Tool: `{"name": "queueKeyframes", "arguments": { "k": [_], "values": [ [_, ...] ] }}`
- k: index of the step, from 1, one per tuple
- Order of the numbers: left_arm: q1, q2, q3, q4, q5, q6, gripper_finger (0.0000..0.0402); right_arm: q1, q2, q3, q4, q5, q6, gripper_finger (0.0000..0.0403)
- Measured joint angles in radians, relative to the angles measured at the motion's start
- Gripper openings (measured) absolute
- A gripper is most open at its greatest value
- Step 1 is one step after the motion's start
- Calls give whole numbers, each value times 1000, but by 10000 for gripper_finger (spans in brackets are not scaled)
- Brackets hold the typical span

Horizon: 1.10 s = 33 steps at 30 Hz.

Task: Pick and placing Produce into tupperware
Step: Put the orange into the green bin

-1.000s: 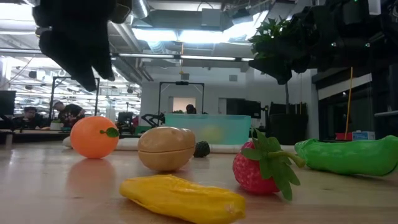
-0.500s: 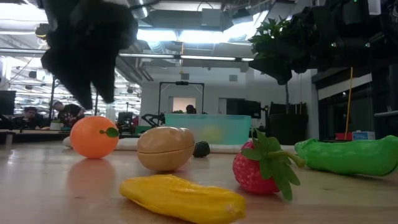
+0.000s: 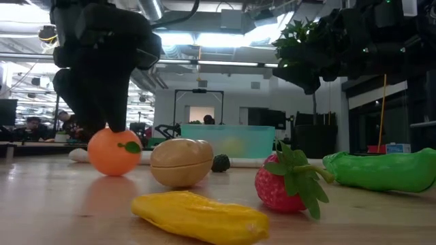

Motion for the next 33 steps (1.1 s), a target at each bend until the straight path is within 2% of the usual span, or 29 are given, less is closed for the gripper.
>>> {"name": "queueKeyframes", "arguments": {
  "k": [20, 33],
  "values": [
    [1, 0, 0, 21, -2, 26, 312, 0, 0, 0, 0, 0, 2, 288],
    [14, 83, 0, 43, 24, 84, 312, 0, 0, 0, 0, 0, 3, 288]
  ]
}}
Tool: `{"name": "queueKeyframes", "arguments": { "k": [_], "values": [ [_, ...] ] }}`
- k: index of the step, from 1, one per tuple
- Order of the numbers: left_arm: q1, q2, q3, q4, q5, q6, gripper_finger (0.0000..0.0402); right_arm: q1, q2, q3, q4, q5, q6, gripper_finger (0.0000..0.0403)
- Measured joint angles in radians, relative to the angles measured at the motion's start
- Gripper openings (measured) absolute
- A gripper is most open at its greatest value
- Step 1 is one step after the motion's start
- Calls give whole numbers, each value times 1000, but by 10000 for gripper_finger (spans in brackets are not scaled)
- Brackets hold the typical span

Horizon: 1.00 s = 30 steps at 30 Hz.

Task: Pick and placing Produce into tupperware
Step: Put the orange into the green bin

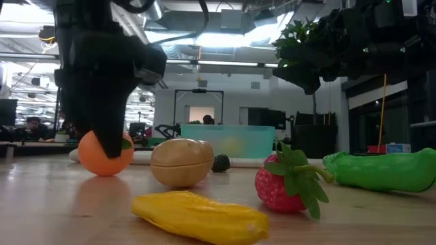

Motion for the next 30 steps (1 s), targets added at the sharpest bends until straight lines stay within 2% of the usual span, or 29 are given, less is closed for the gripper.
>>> {"name": "queueKeyframes", "arguments": {
  "k": [20, 25, 30],
  "values": [
    [22, 15, -19, 0, 19, -11, 309, 0, 0, 0, -1, 0, 0, 288],
    [28, 15, -20, 1, 18, -7, 281, 0, 0, 0, -1, 0, 0, 288],
    [28, 14, -20, 0, 22, -2, 230, 0, 0, 0, -1, 0, 0, 288]
  ]
}}
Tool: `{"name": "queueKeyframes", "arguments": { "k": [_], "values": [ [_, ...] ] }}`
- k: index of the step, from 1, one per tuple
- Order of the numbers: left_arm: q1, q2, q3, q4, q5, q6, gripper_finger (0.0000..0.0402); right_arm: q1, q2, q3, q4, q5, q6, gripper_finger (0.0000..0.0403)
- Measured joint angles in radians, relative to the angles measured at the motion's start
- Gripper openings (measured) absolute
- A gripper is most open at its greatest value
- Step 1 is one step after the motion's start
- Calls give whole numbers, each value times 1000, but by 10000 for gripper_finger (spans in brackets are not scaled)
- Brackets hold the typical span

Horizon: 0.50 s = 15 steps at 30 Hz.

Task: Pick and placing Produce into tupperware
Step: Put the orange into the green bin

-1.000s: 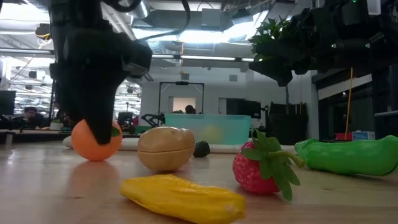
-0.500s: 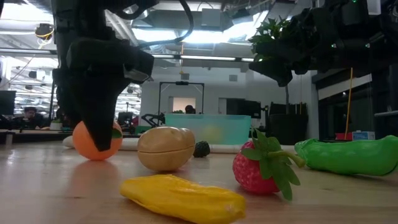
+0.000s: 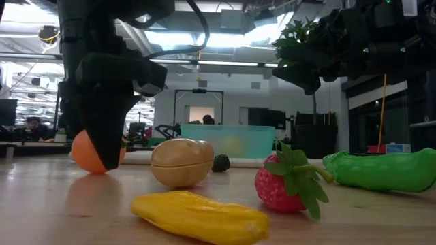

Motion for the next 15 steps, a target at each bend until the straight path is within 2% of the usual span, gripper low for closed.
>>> {"name": "queueKeyframes", "arguments": {
  "k": [4, 11, 15],
  "values": [
    [0, -1, 0, 0, 1, -1, 204, 0, 0, 0, 0, 0, 0, 288],
    [-2, -1, 0, -1, 26, 0, 213, 0, 0, 0, 0, 0, 0, 288],
    [-4, -3, 0, -3, 29, 40, 203, 0, 0, 0, -3, 0, -1, 288]
  ]
}}
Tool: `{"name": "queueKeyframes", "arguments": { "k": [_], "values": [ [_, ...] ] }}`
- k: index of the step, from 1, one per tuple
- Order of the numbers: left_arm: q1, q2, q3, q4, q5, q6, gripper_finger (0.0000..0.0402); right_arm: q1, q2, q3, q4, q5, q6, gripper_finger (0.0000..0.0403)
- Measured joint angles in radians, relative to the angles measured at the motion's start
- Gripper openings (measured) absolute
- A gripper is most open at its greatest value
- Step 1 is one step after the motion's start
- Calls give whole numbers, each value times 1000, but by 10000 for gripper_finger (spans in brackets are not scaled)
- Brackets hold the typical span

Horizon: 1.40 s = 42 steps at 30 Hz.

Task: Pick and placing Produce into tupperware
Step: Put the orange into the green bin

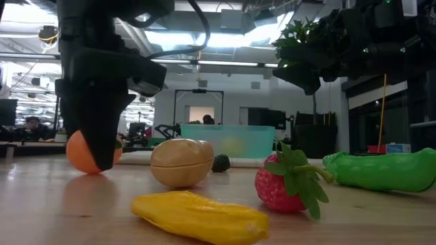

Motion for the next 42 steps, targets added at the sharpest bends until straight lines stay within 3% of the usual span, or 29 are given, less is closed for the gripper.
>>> {"name": "queueKeyframes", "arguments": {
  "k": [10, 17, 22, 27, 35, 42],
  "values": [
    [8, -107, -1, -33, -70, 177, 207, 0, 0, 0, -23, 0, 0, 288],
    [0, -285, -1, -138, -300, 227, 201, 0, 0, 0, -29, 0, 0, 288],
    [-32, -404, -1, -125, -500, 282, 204, 0, 0, 0, -32, 0, 0, 288],
    [-74, -424, -1, -67, -626, 348, 201, 0, 0, 0, -33, 0, -1, 288],
    [-90, -420, -176, 336, -683, 489, 201, 17, 0, 0, -35, 0, -4, 288],
    [-89, -420, -327, 749, -623, 674, 201, 37, 0, 0, -35, 0, -7, 288]
  ]
}}
